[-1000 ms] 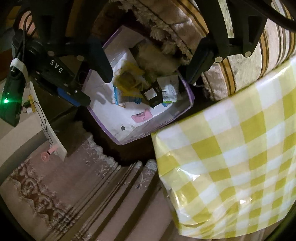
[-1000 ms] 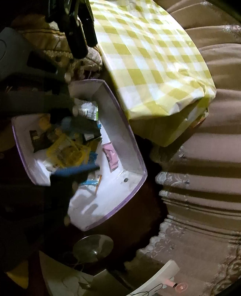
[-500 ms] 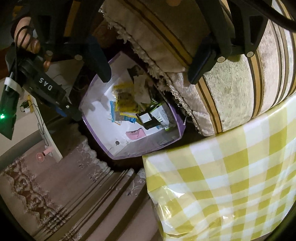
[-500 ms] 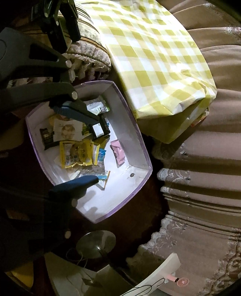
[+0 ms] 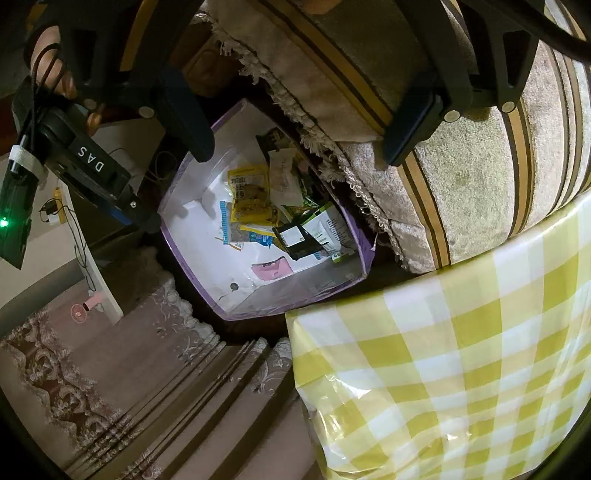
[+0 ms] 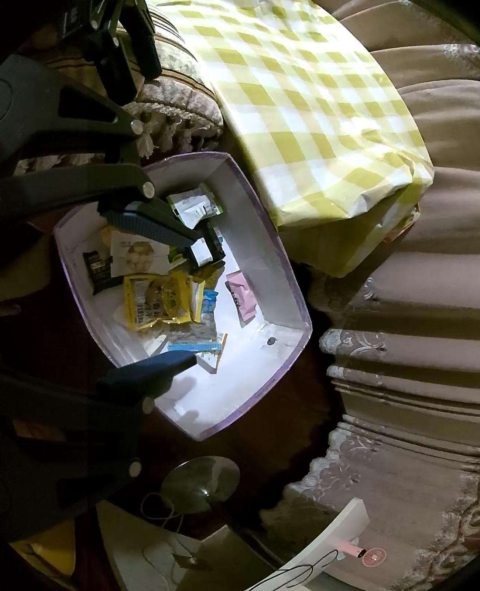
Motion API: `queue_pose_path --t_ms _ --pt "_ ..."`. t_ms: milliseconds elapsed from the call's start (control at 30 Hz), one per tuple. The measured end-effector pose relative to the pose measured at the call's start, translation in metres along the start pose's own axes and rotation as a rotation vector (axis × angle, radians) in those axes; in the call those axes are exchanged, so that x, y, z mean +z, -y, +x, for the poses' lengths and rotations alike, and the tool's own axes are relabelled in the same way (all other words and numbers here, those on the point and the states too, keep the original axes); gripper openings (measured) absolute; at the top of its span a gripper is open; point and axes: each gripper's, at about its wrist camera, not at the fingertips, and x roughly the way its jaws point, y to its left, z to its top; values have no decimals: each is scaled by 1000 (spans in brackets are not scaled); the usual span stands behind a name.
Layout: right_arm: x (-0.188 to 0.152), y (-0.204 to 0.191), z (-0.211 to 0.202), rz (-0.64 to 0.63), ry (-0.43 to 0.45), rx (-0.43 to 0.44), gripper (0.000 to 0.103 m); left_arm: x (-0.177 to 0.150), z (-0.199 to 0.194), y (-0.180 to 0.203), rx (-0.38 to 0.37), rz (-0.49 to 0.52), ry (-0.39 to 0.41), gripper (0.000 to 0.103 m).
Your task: Organize snacks
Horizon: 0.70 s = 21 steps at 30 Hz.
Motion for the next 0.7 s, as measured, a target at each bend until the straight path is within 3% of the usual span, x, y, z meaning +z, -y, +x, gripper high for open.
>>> queue_pose_path --t_ms 33,700 --pt "0 0 0 -1 0 0 62 0 0 0 0 1 1 94" --pt "-3 3 1 1 -13 1 66 2 4 1 -3 -6 4 100"
